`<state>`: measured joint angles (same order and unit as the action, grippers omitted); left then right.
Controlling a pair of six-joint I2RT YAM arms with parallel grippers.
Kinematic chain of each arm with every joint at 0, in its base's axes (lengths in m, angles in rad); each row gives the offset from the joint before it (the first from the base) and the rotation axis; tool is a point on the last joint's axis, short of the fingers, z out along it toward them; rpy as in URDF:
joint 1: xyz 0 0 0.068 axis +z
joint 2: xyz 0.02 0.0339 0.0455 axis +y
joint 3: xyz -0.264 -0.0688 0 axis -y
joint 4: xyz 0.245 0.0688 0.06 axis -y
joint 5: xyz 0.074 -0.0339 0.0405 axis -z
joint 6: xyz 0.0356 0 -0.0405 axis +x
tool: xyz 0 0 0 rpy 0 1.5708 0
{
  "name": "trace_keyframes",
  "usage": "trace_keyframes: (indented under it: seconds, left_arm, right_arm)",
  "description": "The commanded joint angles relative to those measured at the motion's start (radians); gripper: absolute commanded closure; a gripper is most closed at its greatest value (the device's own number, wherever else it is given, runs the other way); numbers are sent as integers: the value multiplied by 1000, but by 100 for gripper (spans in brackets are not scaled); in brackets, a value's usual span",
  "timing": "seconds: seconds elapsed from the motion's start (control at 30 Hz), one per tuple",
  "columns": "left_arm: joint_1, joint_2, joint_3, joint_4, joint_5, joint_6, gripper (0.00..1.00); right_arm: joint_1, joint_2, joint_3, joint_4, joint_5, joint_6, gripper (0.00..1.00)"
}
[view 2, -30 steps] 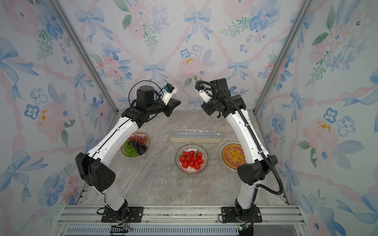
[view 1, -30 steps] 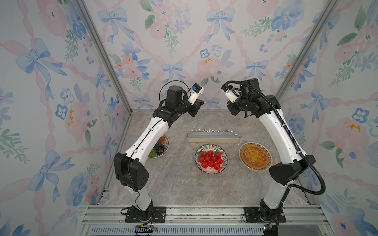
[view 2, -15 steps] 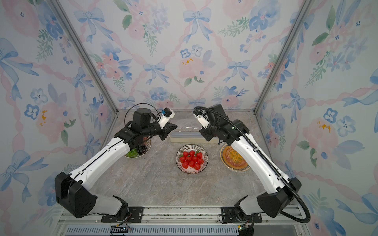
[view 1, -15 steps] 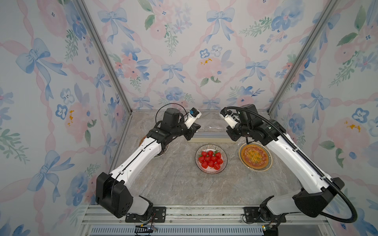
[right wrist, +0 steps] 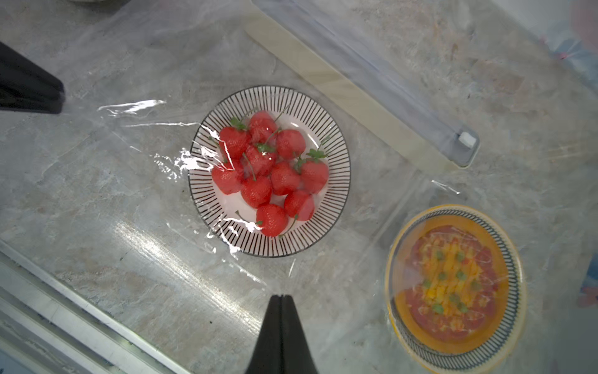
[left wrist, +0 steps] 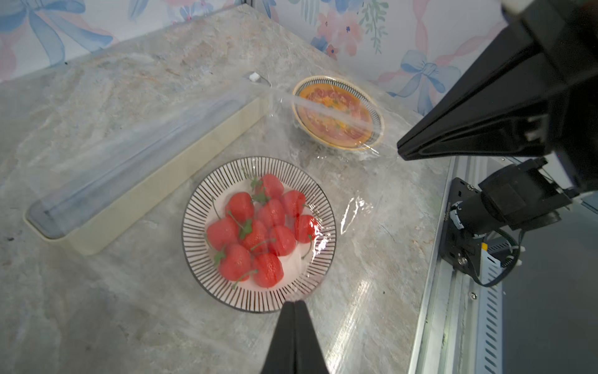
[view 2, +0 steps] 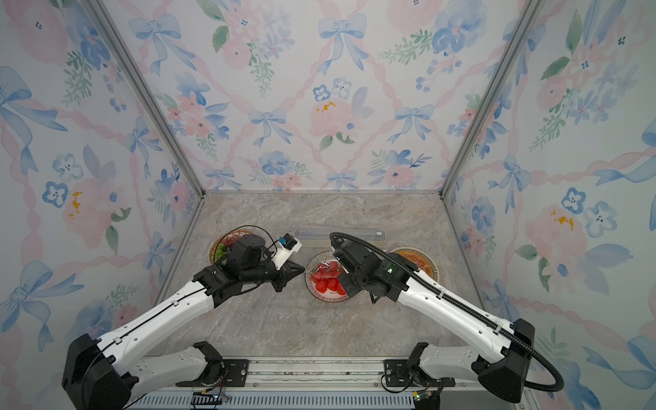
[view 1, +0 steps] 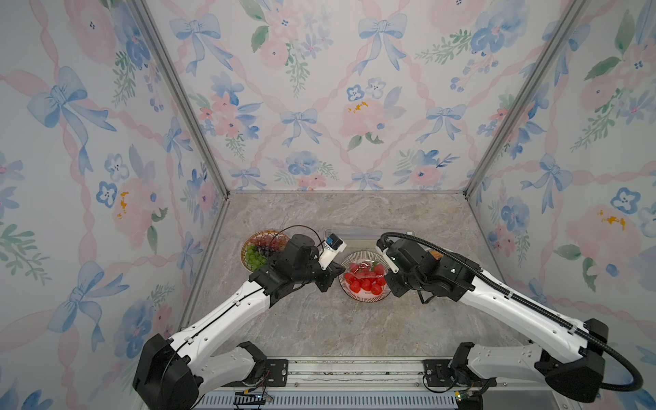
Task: Wrap the plate with plastic wrap
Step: Cover the plate with plastic wrap.
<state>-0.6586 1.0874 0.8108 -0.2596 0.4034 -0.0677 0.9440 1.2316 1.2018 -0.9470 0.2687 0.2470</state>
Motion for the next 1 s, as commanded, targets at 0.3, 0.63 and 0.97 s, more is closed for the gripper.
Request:
trace_keyframes:
  seconds: [0.3,0.63,0.97]
  left_arm:
    - [-90,-172,-265,73,-43,-263,100]
    - [-126,-102,-389,223,-35,-333,100]
    - [-141,54,-408,329,-75,-324,100]
  right_arm:
    - [121,18,-222,51,-29,373,100]
    - [118,79,-359,187,-81,436,100]
    - [41,102,-453,289,-106,425,100]
